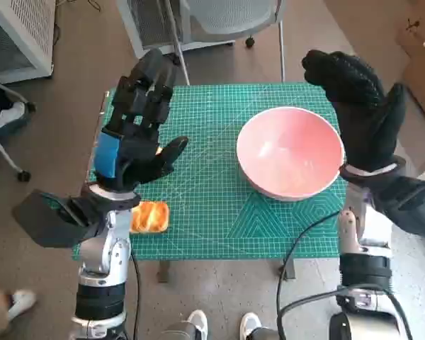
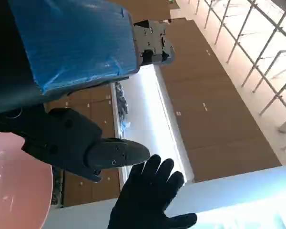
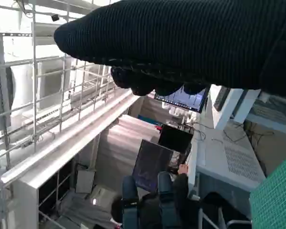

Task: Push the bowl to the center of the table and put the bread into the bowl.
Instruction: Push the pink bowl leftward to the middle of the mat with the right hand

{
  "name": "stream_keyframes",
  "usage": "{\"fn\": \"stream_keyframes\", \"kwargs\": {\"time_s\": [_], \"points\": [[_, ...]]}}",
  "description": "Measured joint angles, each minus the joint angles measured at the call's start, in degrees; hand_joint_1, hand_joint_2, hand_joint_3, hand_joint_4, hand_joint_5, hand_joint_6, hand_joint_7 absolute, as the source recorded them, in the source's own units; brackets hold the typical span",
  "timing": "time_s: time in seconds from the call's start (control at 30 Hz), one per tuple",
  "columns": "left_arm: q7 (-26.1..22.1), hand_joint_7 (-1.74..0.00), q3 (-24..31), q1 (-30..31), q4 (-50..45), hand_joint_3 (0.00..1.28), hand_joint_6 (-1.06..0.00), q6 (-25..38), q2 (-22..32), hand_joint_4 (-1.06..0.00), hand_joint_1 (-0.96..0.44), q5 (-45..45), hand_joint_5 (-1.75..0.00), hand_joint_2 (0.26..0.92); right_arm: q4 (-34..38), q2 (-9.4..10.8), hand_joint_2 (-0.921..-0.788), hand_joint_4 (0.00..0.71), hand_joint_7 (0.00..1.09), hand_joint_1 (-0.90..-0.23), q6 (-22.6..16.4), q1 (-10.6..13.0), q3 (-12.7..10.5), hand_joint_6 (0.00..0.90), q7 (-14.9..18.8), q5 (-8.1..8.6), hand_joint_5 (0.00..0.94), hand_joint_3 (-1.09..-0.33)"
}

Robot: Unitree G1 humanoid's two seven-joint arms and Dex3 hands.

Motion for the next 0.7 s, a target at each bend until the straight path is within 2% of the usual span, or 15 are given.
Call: {"fn": "stream_keyframes", "kwargs": {"time_s": [0.7], "points": [[-0.1, -0.45, 0.0, 0.0, 0.1, 0.43, 0.0, 0.0, 0.0, -0.01, -0.35, 0.0, 0.0, 0.744, -1.3, 0.0, -0.921, 0.314, 0.0, -0.608, 0.7, 0.6, 0.0, 0.382, -0.2, -0.03, 0.0, -0.591]]}}
